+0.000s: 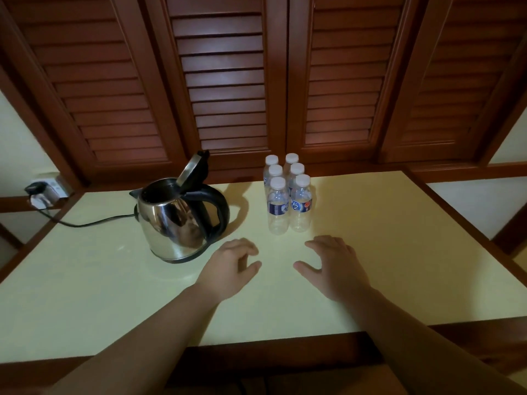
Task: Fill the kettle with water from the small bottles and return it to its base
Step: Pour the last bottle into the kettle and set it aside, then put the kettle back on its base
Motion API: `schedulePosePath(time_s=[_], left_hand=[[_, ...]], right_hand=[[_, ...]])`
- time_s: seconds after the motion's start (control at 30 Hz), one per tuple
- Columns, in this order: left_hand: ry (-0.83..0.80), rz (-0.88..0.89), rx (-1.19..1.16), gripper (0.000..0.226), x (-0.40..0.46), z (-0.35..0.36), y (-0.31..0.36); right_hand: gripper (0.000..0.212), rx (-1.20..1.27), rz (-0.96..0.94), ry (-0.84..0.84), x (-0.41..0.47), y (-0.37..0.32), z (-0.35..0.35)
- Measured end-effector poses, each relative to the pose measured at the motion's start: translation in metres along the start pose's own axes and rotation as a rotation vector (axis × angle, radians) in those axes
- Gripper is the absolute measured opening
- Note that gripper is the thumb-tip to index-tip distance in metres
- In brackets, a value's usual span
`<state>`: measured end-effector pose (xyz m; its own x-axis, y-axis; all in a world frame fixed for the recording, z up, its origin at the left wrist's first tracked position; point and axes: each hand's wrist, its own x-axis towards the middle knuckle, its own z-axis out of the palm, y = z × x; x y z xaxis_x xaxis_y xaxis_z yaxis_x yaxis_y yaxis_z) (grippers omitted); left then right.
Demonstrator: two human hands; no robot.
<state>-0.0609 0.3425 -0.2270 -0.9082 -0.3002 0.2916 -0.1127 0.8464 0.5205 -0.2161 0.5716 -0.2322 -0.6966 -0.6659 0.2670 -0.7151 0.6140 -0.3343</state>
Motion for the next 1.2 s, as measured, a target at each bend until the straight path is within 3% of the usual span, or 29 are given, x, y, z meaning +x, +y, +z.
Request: schedulePosePath(time_s=[0.1, 0.33, 0.5, 0.63, 0.73, 0.83, 1.03, 1.2], left_hand=[[-0.038, 0.045, 0.055, 0.034, -0.022, -0.015, -0.012], [-0.001, -0.028, 0.136, 0.044, -0.068, -0.059, -0.039], [0.059, -0.179, 0.144, 0.050, -0.098, -0.090, -0.062], [0.252, -0.360, -0.019, 0.068, -0.099, -0.118, -0.066], [0.330, -0.453, -0.239, 0.094, -0.081, -0.139, -0.069], [0.299, -0.420, -0.412, 0.109, -0.059, -0.156, -0.076], [0.185, -0.326, -0.527, 0.098, -0.036, -0.159, -0.102], [0.196, -0.273, -0.553, 0.078, -0.032, -0.155, -0.111]], right_hand=[[0.057, 0.092, -0.092, 0.059, -0.002, -0.016, 0.002], [0.056, 0.364, -0.199, -0.007, 0.009, -0.101, 0.001], [0.079, 0.472, -0.190, 0.063, 0.032, -0.152, -0.007], [0.093, 0.582, -0.120, 0.134, 0.052, -0.185, -0.015], [0.083, 0.579, -0.159, 0.249, 0.068, -0.206, -0.020], [0.076, 0.622, -0.140, 0.254, 0.090, -0.227, -0.022], [0.065, 0.653, -0.197, 0.238, 0.113, -0.258, -0.021], [0.062, 0.351, -0.293, 0.154, 0.129, -0.279, -0.023]])
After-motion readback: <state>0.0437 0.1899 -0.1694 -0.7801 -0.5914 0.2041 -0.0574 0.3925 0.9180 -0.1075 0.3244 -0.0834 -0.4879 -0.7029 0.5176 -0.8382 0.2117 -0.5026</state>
